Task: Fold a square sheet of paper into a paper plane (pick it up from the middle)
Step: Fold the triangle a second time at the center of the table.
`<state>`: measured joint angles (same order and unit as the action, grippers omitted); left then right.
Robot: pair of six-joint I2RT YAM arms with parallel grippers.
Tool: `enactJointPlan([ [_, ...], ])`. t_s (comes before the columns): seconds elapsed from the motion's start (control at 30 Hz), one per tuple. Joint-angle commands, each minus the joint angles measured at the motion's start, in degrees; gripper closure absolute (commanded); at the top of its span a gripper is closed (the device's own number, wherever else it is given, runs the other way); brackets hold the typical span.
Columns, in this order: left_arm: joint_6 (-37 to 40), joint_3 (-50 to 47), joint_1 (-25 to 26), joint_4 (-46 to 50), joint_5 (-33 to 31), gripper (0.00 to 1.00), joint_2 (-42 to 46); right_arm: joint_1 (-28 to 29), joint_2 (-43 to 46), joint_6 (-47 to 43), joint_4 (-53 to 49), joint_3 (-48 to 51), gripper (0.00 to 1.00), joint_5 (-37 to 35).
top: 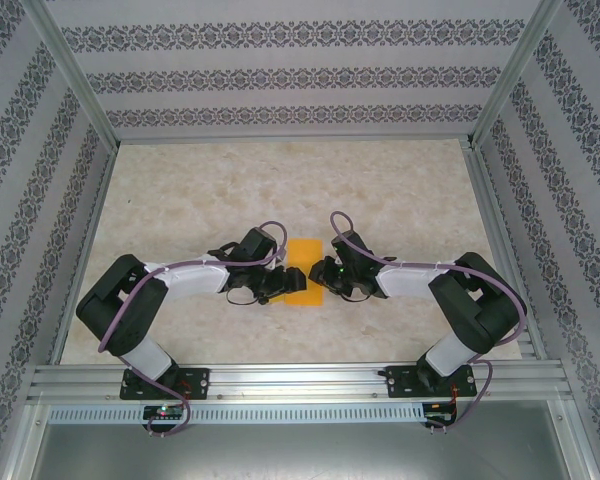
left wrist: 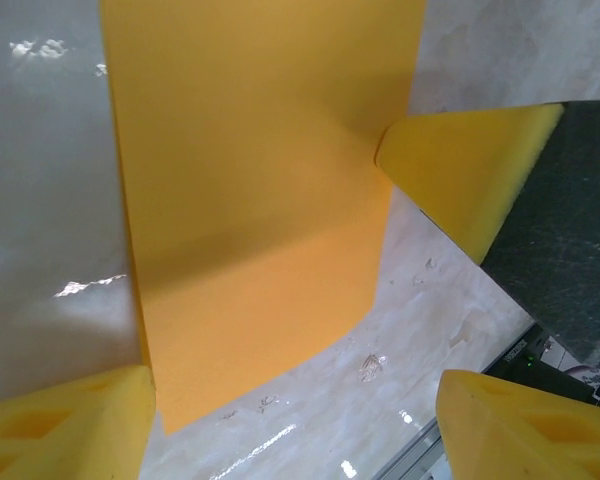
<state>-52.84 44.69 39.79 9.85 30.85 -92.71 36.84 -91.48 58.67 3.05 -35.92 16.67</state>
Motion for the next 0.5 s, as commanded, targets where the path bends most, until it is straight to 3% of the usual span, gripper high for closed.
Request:
enactJointPlan([
  [0.0, -0.4, 2.0, 1.3, -1.9, 1.3, 0.26, -0.9, -0.6, -1.2, 0.6, 0.9, 1.1, 0.68, 0.4],
  [0.47, 0.5, 3.0, 1.4, 3.8, -3.0, 0.24, -0.5, -0.9, -1.6, 0.2, 0.8, 1.2, 0.69, 0.2],
])
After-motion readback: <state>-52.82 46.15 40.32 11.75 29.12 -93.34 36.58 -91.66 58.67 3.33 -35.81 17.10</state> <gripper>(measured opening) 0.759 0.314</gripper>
